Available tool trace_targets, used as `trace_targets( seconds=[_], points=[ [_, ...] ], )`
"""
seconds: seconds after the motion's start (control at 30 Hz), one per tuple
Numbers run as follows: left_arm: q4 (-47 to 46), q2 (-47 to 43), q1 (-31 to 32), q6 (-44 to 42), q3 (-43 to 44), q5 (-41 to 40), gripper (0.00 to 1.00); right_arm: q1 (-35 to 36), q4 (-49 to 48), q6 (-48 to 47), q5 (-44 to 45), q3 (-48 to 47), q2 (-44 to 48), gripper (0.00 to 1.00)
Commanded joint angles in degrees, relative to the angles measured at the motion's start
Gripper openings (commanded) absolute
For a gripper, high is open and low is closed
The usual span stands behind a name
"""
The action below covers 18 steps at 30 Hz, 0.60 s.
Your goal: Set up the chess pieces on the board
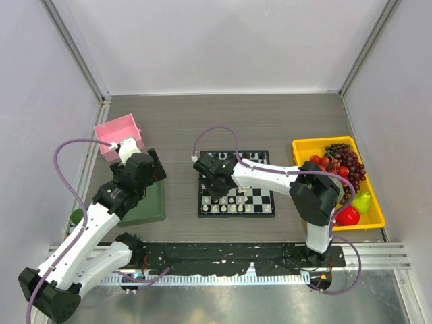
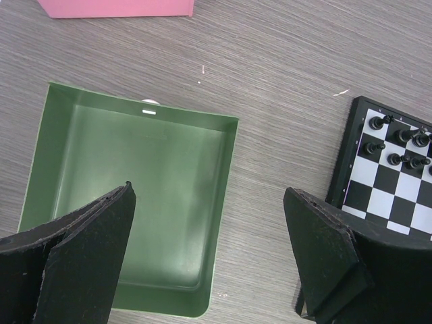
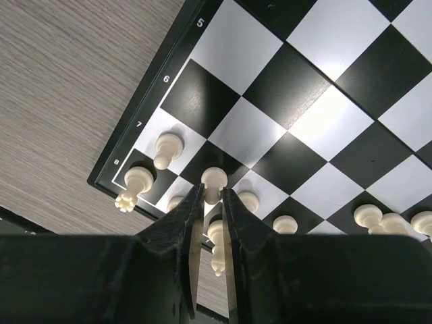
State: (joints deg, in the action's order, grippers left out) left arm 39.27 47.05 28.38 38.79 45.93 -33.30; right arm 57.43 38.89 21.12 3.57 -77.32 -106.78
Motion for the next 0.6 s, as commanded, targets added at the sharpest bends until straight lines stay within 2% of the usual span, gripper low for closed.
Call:
trace_targets(
  seconds=[0.0,0.37,0.57],
  points=[
    [-1.9,-0.5,-0.3,0.7,0.0,-0.6,1.0,0.4,-0.6,-0.4,0.8,-0.9,-0.6,0.24],
    [-2.0,-0.2,-0.3,0.7,-0.1,-0.6,1.0,0.6,-0.8,-0.7,0.6,-1.3,0.3,0.25],
    [-2.0,-0.5,-0.3,0.7,-0.1,-0.7,0.99,0.6,-0.5,-1.4,2.8,-3.0,1.8,0.28]
  ],
)
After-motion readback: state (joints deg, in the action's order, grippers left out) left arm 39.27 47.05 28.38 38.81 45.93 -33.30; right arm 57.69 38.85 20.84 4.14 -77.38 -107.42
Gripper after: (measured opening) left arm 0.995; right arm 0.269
